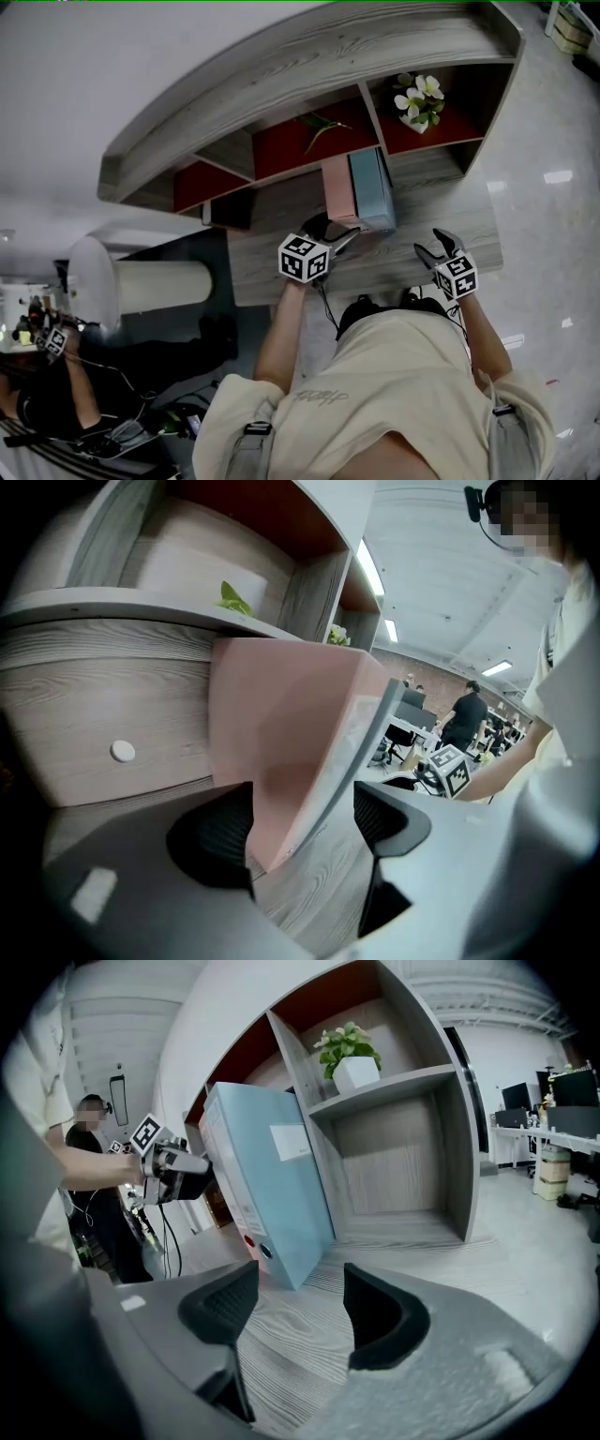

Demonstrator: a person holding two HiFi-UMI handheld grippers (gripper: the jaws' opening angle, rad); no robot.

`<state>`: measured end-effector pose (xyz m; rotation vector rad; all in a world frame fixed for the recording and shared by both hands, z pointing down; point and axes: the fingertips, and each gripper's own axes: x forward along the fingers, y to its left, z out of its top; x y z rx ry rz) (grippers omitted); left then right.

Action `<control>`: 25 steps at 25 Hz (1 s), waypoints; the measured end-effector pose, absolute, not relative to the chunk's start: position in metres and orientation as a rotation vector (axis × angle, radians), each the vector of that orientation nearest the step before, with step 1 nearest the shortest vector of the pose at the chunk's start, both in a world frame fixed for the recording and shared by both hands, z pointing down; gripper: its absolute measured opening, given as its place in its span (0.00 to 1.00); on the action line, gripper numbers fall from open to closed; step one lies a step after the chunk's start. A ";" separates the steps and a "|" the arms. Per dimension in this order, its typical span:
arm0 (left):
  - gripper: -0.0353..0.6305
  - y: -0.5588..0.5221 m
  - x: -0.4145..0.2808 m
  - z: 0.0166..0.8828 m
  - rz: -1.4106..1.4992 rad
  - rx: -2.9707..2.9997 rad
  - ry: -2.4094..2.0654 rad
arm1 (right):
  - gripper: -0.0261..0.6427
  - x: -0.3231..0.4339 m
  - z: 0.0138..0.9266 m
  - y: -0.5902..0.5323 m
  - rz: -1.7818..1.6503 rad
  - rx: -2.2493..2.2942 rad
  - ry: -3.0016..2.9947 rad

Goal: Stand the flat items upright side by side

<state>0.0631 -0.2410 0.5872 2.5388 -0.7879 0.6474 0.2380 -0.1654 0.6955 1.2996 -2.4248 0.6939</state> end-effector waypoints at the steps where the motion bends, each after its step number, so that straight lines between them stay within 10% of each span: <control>1: 0.59 -0.237 0.061 0.588 0.636 2.534 -0.785 | 0.46 0.236 0.693 -0.164 0.694 1.303 -2.427; 14: 0.46 -0.179 0.007 0.591 0.512 2.455 -0.817 | 0.46 0.194 0.639 -0.134 0.598 1.348 -2.470; 25: 0.07 -0.158 -0.025 0.564 0.423 2.523 -1.049 | 0.38 0.154 0.560 -0.126 0.419 1.342 -2.599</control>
